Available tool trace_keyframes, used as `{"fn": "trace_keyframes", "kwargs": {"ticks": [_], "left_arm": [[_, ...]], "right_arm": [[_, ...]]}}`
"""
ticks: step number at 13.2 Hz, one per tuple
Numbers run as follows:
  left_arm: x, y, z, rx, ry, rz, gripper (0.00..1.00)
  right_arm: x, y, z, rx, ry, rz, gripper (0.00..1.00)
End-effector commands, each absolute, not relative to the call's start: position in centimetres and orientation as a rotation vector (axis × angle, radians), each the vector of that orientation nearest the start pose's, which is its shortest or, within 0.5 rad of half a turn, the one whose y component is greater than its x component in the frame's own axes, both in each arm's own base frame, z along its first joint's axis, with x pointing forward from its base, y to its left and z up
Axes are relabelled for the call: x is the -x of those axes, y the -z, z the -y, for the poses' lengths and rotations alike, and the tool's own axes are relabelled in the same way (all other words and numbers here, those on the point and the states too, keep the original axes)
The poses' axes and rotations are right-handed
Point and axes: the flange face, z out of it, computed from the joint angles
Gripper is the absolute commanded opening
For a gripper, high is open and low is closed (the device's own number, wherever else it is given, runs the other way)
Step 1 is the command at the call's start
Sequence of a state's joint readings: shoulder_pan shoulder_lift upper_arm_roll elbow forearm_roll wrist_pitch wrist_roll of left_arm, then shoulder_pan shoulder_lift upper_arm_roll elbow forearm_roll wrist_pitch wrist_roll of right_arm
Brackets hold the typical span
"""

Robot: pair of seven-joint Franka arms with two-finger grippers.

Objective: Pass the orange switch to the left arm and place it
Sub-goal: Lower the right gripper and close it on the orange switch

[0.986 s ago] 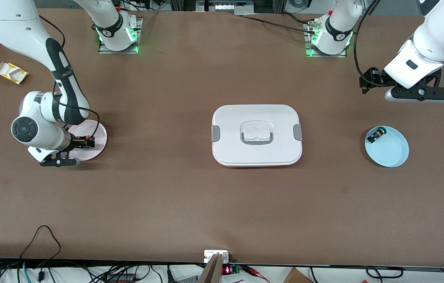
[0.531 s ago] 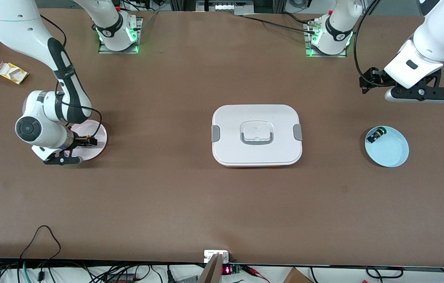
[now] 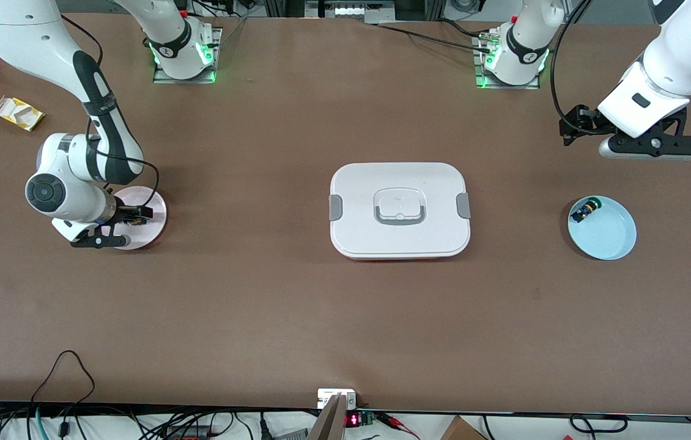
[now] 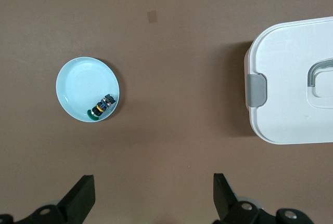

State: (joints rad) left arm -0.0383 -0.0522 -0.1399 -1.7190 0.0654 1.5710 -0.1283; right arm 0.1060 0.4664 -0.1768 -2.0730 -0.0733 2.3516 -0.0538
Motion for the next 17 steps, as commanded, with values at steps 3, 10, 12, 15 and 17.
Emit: {"fn": "trace_keyframes", "kwargs": {"ticks": [3, 10, 12, 15, 17], "left_arm": [[-52.7, -59.0, 8.9, 3.032, -0.127, -0.080, 1.00], [-52.7, -59.0, 8.9, 3.032, -0.127, -0.080, 1.00], [-52.7, -59.0, 8.9, 3.032, -0.127, -0.080, 1.00], [-52.7, -59.0, 8.9, 3.032, -0.127, -0.080, 1.00], [-52.7, -59.0, 8.9, 3.032, -0.127, -0.080, 1.00]], "right_arm": [[-55.9, -19.2, 4.8, 3.227, -0.265, 0.106, 1.00], [-55.8, -18.2, 5.3, 3.226, -0.275, 0.085, 1.00], [-55.8, -18.0, 5.3, 3.227, -0.275, 0.085, 1.00], [-55.8, -17.5, 5.4, 3.227, -0.277, 0.085, 1.00], [-55.9, -17.5, 5.2, 3.228, -0.272, 0.080, 0.87]]}}
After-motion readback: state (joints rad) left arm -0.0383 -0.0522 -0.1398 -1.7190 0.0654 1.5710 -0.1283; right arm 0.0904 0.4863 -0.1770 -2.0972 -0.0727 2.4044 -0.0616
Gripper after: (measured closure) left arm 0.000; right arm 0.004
